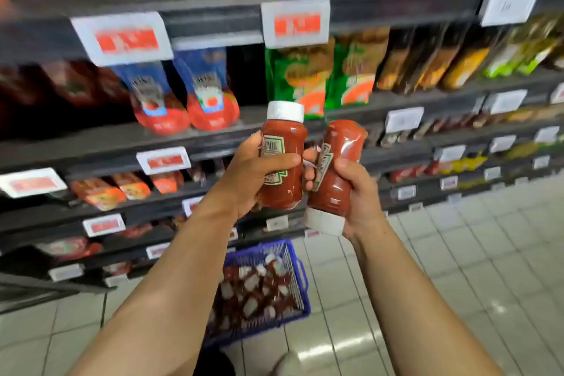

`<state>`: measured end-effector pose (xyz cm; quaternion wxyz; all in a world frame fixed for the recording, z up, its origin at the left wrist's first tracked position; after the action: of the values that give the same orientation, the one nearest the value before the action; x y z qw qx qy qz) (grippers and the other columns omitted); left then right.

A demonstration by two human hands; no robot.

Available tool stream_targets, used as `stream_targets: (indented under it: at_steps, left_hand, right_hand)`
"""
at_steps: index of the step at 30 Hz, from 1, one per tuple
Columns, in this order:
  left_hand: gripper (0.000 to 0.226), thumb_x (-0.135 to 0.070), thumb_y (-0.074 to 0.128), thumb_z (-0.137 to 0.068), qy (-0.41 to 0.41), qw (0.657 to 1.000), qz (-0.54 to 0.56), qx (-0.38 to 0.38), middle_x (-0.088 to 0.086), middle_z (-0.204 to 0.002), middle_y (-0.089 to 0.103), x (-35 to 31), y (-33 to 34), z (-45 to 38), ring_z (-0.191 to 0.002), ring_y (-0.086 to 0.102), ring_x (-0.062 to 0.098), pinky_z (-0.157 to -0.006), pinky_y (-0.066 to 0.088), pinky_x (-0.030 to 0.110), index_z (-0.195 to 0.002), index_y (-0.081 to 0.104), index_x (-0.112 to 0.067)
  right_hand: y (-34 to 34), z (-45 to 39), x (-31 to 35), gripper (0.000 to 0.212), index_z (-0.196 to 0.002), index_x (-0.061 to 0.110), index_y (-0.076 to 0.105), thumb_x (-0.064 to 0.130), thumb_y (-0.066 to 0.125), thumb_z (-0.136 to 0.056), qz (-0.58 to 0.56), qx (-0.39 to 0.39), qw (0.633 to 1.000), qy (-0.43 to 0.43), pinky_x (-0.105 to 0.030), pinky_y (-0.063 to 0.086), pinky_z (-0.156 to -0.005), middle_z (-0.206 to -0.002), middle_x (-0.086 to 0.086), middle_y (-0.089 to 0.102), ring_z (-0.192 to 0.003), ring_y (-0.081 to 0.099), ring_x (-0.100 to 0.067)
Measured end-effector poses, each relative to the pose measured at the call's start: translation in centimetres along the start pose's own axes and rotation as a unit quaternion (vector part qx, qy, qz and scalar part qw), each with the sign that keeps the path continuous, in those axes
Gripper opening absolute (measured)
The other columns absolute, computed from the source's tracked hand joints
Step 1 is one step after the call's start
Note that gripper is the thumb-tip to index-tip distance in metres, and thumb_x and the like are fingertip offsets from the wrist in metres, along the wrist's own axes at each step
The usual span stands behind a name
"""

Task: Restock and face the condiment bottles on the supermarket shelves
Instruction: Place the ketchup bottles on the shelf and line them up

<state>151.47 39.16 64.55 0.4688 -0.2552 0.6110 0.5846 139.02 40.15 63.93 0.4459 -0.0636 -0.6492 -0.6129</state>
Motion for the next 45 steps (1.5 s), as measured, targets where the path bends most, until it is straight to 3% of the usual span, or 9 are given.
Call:
stream_targets:
  at_steps: [5, 10, 14, 18, 24, 29, 34, 39, 45]
  left_hand:
    - [0.059, -0.018, 0.087, -0.067, 0.154, 0.981, -0.103, -0.064, 0.01, -0.099, 0.074, -13.7, 0.5, 2.0, -0.088, 0.072, 0.027, -0.075, 0.059, 0.042, -0.12, 0.063, -0.01]
    - [0.054, -0.023, 0.086, -0.061, 0.26, 0.948, -0.17, -0.071, -0.001, -0.09, 0.075, -24.3, -0.1, 3.9, -0.081, 0.071, 0.014, -0.068, 0.056, 0.027, -0.111, 0.069, -0.017]
    - [0.049, -0.015, 0.086, -0.062, 0.295, 0.934, -0.174, -0.104, -0.001, -0.084, 0.074, -29.9, -2.9, 4.4, -0.073, 0.069, 0.012, -0.064, 0.055, 0.025, -0.108, 0.068, -0.011]
    - [0.038, -0.019, 0.084, -0.064, 0.26, 0.938, -0.169, -0.158, 0.003, -0.073, 0.072, -31.3, -6.7, 4.0, -0.065, 0.07, 0.016, -0.057, 0.055, 0.029, -0.096, 0.072, -0.004]
    - [0.044, -0.021, 0.087, -0.062, 0.252, 0.927, -0.198, -0.194, 0.01, -0.09, 0.078, -31.7, -8.9, 3.1, -0.079, 0.075, 0.023, -0.064, 0.058, 0.033, -0.104, 0.076, -0.01]
    - [0.059, -0.034, 0.09, -0.05, 0.268, 0.909, -0.204, -0.246, 0.009, -0.093, 0.079, -31.9, -8.1, 2.0, -0.085, 0.077, 0.026, -0.07, 0.062, 0.038, -0.104, 0.074, -0.015]
    - [0.067, -0.042, 0.092, -0.041, 0.244, 0.896, -0.202, -0.312, 0.003, -0.087, 0.079, -32.1, -7.5, 1.1, -0.079, 0.077, 0.021, -0.063, 0.059, 0.028, -0.1, 0.075, -0.016]
    - [0.063, -0.042, 0.092, -0.039, 0.208, 0.91, -0.184, -0.309, 0.004, -0.087, 0.08, -31.9, -5.6, -1.0, -0.081, 0.078, 0.02, -0.065, 0.061, 0.029, -0.092, 0.079, -0.012]
    - [0.059, -0.048, 0.098, -0.035, 0.16, 0.919, -0.231, -0.277, 0.003, -0.084, 0.079, -30.2, -1.0, -6.7, -0.078, 0.078, 0.022, -0.066, 0.062, 0.042, -0.082, 0.082, -0.018]
  right_hand:
    - [10.4, -2.0, 7.2, 0.091, -0.12, 0.002, 0.05, 0.031, 0.097, -0.048, 0.058, 0.09, 0.991, -0.076, -0.034, 0.055, -0.065, -0.093, -0.014, 0.058, -0.073, 0.06, -0.023]
    - [18.3, -4.1, 12.6, 0.045, -0.104, 0.015, 0.064, 0.017, 0.079, -0.061, 0.315, 0.05, 0.932, -0.17, -0.033, 0.051, -0.065, -0.079, -0.005, 0.063, -0.07, 0.06, -0.022]
    - [23.5, -7.8, 16.2, 0.049, -0.098, 0.024, 0.066, 0.032, 0.088, -0.055, 0.538, -0.042, 0.812, -0.222, -0.025, 0.051, -0.06, -0.074, 0.011, 0.068, -0.065, 0.062, -0.007]
    - [25.7, -12.7, 17.5, 0.077, -0.099, 0.02, 0.061, 0.062, 0.086, -0.038, 0.75, -0.154, 0.622, -0.167, -0.032, 0.055, -0.062, -0.088, 0.003, 0.07, -0.076, 0.068, -0.015]
    - [27.5, -19.9, 13.6, 0.059, -0.065, 0.015, 0.064, 0.072, 0.076, -0.062, 0.914, -0.062, 0.4, -0.02, -0.031, 0.042, -0.053, -0.063, -0.002, 0.063, -0.062, 0.06, -0.018]
    - [27.4, -24.2, 9.9, 0.043, -0.116, 0.017, 0.072, 0.049, 0.071, -0.088, 0.861, 0.052, 0.503, 0.056, -0.045, 0.059, -0.09, -0.113, -0.009, 0.073, -0.095, 0.072, -0.028]
    - [27.7, -24.3, 9.0, 0.024, -0.123, 0.008, 0.067, 0.019, 0.058, -0.103, 0.856, 0.134, 0.493, 0.083, -0.023, 0.044, -0.063, -0.129, -0.02, 0.065, -0.092, 0.056, -0.021]
    - [28.0, -20.6, 16.5, 0.036, -0.125, 0.026, 0.068, 0.03, 0.069, -0.09, 0.81, 0.121, 0.535, -0.209, -0.024, 0.047, -0.081, -0.126, -0.004, 0.069, -0.102, 0.063, -0.02]
    - [20.6, -16.3, 18.8, 0.045, -0.118, 0.016, 0.065, 0.009, 0.059, -0.074, 0.361, 0.112, 0.906, -0.192, -0.042, 0.058, -0.088, -0.111, -0.009, 0.075, -0.107, 0.071, -0.026]
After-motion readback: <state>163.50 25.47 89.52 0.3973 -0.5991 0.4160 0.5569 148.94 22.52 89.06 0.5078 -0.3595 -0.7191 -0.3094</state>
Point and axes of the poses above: each hand's wrist, its own z-axis away from the middle knuckle, its own y-axis out of the palm, x = y × z, the point moved 7 cm from there along -z, towards the middle knuckle
